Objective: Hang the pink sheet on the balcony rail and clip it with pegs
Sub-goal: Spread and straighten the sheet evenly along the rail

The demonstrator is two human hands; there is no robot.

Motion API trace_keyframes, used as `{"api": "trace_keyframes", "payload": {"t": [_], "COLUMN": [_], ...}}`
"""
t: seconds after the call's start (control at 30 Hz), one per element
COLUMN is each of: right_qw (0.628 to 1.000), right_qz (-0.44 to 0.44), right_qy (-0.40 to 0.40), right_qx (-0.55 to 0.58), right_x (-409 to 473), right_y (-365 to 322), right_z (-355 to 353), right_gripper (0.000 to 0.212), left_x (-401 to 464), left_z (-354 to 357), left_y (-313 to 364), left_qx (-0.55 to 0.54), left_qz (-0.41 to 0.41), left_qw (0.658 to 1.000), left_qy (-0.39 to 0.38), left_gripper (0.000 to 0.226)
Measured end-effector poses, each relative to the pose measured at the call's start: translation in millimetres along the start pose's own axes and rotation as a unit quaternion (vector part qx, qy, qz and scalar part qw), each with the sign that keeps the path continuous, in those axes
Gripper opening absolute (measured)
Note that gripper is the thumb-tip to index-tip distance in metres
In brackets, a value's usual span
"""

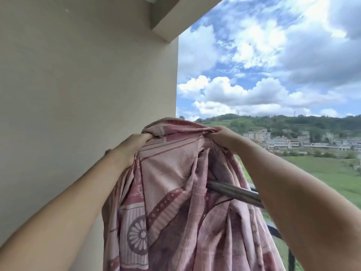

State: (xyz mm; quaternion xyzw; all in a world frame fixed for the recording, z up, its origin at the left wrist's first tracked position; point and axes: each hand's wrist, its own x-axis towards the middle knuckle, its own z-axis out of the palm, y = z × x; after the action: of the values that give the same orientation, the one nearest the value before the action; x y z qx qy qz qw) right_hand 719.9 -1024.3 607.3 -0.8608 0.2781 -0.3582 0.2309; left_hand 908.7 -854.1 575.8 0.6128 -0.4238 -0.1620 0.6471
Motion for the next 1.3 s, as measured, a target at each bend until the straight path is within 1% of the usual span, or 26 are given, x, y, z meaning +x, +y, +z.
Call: {"api": "trace_keyframes", "payload": {"t": [0.03,0.07,0.13,0.17,0.2,0.27,0.3,0.33,0.37,0.4,0.47,0.5,0.57,0.63,0.67,0.73,0.77,0.8,0.9,0.97,1.07,1.13,1.2,1.23,1.27,1.3], "right_qw": [0.994,0.969,0.896,0.879,0.879,0.898,0.91,0.918,0.923,0.926,0.923,0.917,0.906,0.897,0.9,0.911,0.921,0.935,0.972,0.993,0.994,0.986,0.986,0.993,0.998,0.995], "right_qz": [-0.017,-0.011,0.053,0.094,0.129,0.142,0.138,0.133,0.13,0.131,0.128,0.128,0.134,0.145,0.139,0.07,0.025,0.009,0.038,0.063,0.075,0.083,0.063,0.042,0.023,0.018], "right_qy": [-0.015,-0.078,-0.221,-0.261,-0.284,-0.303,-0.298,-0.292,-0.289,-0.289,-0.309,-0.319,-0.337,-0.354,-0.35,-0.29,-0.232,-0.178,-0.112,-0.037,0.047,0.071,0.051,0.015,-0.036,-0.094], "right_qx": [-0.108,-0.232,-0.382,-0.388,-0.361,-0.284,-0.254,-0.234,-0.218,-0.203,-0.192,-0.202,-0.22,-0.219,-0.22,-0.285,-0.312,-0.308,-0.203,-0.088,0.06,0.124,0.144,0.11,0.042,-0.037], "right_x": [10,17,12,7,0,-6,-7,-10,-14,-18,-29,-36,-44,-54,-59,-67,-69,-70,-68,-67,-73,-84,-102,-114,-128,-142], "right_y": [3,8,10,7,2,-8,-12,-16,-21,-26,-34,-38,-37,-32,-29,-23,-22,-21,-17,-15,-18,-21,-22,-23,-23,-23], "right_z": [18,36,57,57,54,40,34,30,28,28,29,29,27,29,31,36,37,37,33,31,20,-1,-34,-52,-69,-84], "right_gripper": [0.013,0.016,0.024,0.035,0.041,0.042,0.039,0.036,0.033,0.032,0.033,0.036,0.051,0.068,0.066,0.028,0.023,0.031,0.028,0.024,0.032,0.029,0.025,0.027,0.033,0.043], "left_x": [9,14,15,13,4,-22,-39,-57,-72,-84,-94,-96,-97,-94,-91,-86,-83,-82,-80,-81,-81,-88,-107,-119,-131,-144], "left_z": [-5,-9,-10,-9,-4,12,23,37,48,58,74,79,82,74,67,49,40,33,24,28,37,43,53,59,67,77], "left_y": [-17,-35,-71,-86,-95,-103,-106,-108,-115,-123,-141,-147,-147,-137,-131,-115,-107,-99,-72,-52,-18,7,25,31,31,28], "left_qx": [0.093,0.187,0.308,0.342,0.364,0.342,0.313,0.287,0.266,0.264,0.309,0.321,0.29,0.257,0.246,0.239,0.243,0.252,0.264,0.205,0.017,0.049,0.162,0.272,0.414,0.546], "left_qz": [0.008,0.012,-0.026,-0.024,0.011,0.169,0.243,0.276,0.268,0.225,0.15,0.14,0.166,0.166,0.156,0.145,0.15,0.163,0.211,0.196,0.125,0.14,0.196,0.22,0.244,0.269], "left_qw": [0.993,0.975,0.948,0.938,0.93,0.913,0.904,0.908,0.923,0.938,0.937,0.934,0.941,0.952,0.957,0.959,0.955,0.949,0.933,0.951,0.989,0.987,0.967,0.937,0.876,0.793], "left_qy": [0.074,0.117,0.072,0.045,0.053,0.144,0.162,0.133,0.072,0.006,-0.06,-0.067,-0.044,-0.008,0.01,0.05,0.073,0.096,0.122,0.122,0.076,0.064,0.011,-0.018,-0.031,-0.027], "left_gripper": [0.018,0.027,0.058,0.07,0.07,0.044,0.027,0.019,0.027,0.04,0.055,0.049,0.022,0.026,0.026,0.025,0.026,0.027,0.026,0.026,0.022,0.024,0.034,0.053,0.073,0.086]}}
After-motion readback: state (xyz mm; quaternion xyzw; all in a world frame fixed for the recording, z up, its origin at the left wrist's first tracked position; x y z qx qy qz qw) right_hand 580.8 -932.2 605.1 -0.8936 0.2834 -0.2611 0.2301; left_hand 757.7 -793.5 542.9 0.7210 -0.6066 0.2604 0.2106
